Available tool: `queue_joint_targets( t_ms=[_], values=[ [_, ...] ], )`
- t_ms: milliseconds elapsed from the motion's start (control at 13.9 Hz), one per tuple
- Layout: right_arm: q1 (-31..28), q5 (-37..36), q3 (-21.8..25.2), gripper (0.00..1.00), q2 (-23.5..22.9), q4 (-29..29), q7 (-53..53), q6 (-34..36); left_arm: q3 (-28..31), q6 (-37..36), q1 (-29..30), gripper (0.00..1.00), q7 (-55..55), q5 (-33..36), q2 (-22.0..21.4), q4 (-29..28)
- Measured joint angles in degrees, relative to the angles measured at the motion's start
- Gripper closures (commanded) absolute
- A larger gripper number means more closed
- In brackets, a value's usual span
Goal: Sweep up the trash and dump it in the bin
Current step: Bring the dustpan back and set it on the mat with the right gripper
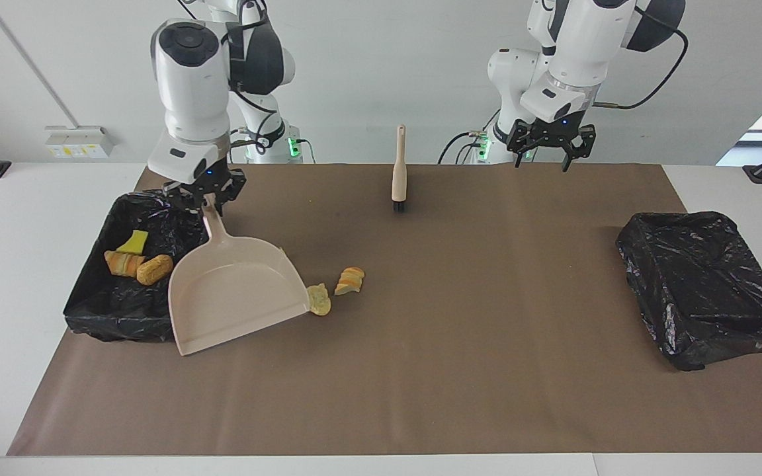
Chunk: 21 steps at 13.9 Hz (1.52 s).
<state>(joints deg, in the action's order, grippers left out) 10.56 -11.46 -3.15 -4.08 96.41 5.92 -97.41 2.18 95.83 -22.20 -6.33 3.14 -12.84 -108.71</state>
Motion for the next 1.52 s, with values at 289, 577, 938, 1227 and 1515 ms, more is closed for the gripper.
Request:
queue_joint_targets(
  t_ms=[289,577,938,1227,1515],
  values=[
    [7.6,5.7,-0.1,1.00,-6.0,-3.5,-18.6,-0.2,0.0,-0.8,0.2,0.00,0.6,0.0,0.1,1.6],
    [10.3,12.1,-0.1,1.00,-10.1,-6.0,-29.7,-3.6,0.0,-1.0,1.0,0.00,0.8,0.0,0.6,1.9],
    [18.7,15.2,-0.1,1.00,-16.2,-8.2,-44.1,-10.9,0.0,-0.9,1.3,0.00,1.4,-0.1,0.9,2.1],
    [21.7,15.6,-0.1,1.00,-24.4,-12.5,-48.0,-15.7,0.0,-0.9,1.7,0.00,1.7,-0.1,1.0,2.3],
    [22.6,15.8,-0.1,1.00,-27.0,-13.1,-48.1,-18.0,0.0,-0.9,1.7,0.00,1.7,-0.1,1.0,2.4]
  ],
)
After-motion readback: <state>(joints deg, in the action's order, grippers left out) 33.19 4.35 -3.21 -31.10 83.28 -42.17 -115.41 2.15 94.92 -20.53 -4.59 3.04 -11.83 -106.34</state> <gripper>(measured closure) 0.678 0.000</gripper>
